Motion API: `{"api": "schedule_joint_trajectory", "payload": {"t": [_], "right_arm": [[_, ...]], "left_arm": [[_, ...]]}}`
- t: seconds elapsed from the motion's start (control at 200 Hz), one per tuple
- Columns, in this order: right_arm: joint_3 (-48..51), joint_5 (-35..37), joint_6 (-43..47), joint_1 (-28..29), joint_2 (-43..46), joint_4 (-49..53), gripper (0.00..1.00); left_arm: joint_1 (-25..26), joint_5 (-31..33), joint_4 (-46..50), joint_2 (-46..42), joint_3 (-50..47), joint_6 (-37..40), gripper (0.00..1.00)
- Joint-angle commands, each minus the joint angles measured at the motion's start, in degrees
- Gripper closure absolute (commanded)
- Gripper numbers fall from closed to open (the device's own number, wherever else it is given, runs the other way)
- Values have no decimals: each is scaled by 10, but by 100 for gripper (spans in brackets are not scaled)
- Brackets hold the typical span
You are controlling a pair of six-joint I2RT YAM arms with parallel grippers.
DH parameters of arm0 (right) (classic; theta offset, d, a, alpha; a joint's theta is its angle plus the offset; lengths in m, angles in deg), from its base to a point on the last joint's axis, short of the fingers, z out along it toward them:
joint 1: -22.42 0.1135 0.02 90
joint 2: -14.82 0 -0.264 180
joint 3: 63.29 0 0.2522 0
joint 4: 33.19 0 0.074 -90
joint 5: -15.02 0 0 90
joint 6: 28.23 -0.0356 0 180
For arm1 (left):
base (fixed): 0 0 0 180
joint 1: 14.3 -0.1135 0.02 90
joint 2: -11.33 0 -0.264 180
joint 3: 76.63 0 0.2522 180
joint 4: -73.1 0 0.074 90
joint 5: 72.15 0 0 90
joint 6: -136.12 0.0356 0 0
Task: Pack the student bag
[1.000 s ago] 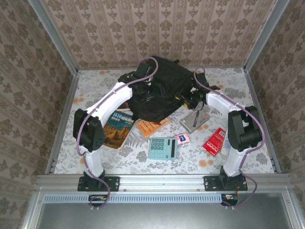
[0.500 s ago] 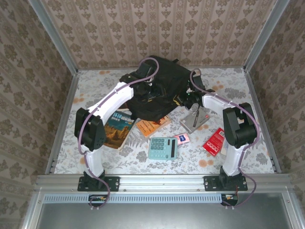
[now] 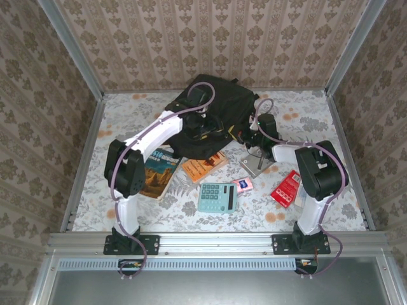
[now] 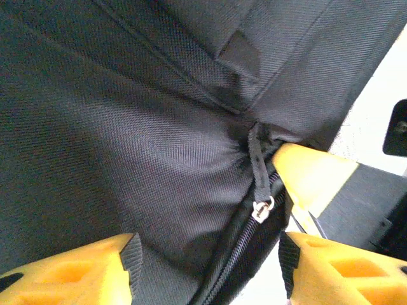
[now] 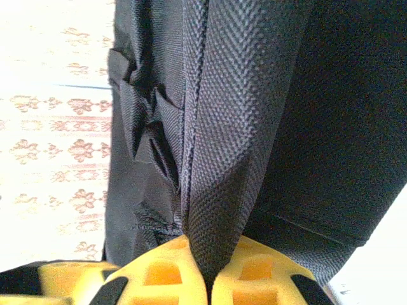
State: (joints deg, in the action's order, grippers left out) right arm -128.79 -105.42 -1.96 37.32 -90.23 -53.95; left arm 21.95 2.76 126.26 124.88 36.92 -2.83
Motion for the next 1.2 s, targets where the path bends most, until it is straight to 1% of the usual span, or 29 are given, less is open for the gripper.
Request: {"api": "schedule_joint_trajectory", "payload": {"t": [0.0, 0.08, 0.175, 0.335, 0.405, 0.52, 0.655, 0.735, 0.82, 0.905, 1.035, 1.195], "right_arm": [[22, -28, -31, 4, 18, -167, 100], [33, -34, -50, 4, 6, -222, 100], [38, -41, -63, 5, -5, -249, 100], [44, -47, -67, 4, -9, -261, 100], [44, -50, -68, 4, -9, -263, 100], [42, -57, -70, 4, -10, -265, 100], [40, -64, -70, 4, -8, -265, 100], [40, -66, -69, 4, -7, -265, 100], [41, -68, -69, 4, -7, -266, 100], [41, -68, -70, 4, -7, -266, 100], [40, -70, -71, 4, -9, -268, 100], [38, -73, -78, 5, -16, -277, 100]], "left_arm": [[-8, -26, -19, 16, -7, -19, 39], [-12, -54, -58, 20, -16, -27, 40], [-12, -88, -96, 27, -12, -20, 40], [-15, -101, -122, 30, -10, -13, 44], [-20, -115, -141, 35, -14, -18, 47], [-26, -135, -172, 37, -23, -25, 56], [-28, -141, -190, 35, -24, -21, 60], [-29, -146, -199, 31, -26, -20, 59], [-32, -149, -217, 18, -41, -21, 50], [-38, -144, -236, -3, -64, -20, 47], [-48, -137, -252, -26, -93, -12, 45], [-51, -159, -269, -19, -91, -15, 47]]}}
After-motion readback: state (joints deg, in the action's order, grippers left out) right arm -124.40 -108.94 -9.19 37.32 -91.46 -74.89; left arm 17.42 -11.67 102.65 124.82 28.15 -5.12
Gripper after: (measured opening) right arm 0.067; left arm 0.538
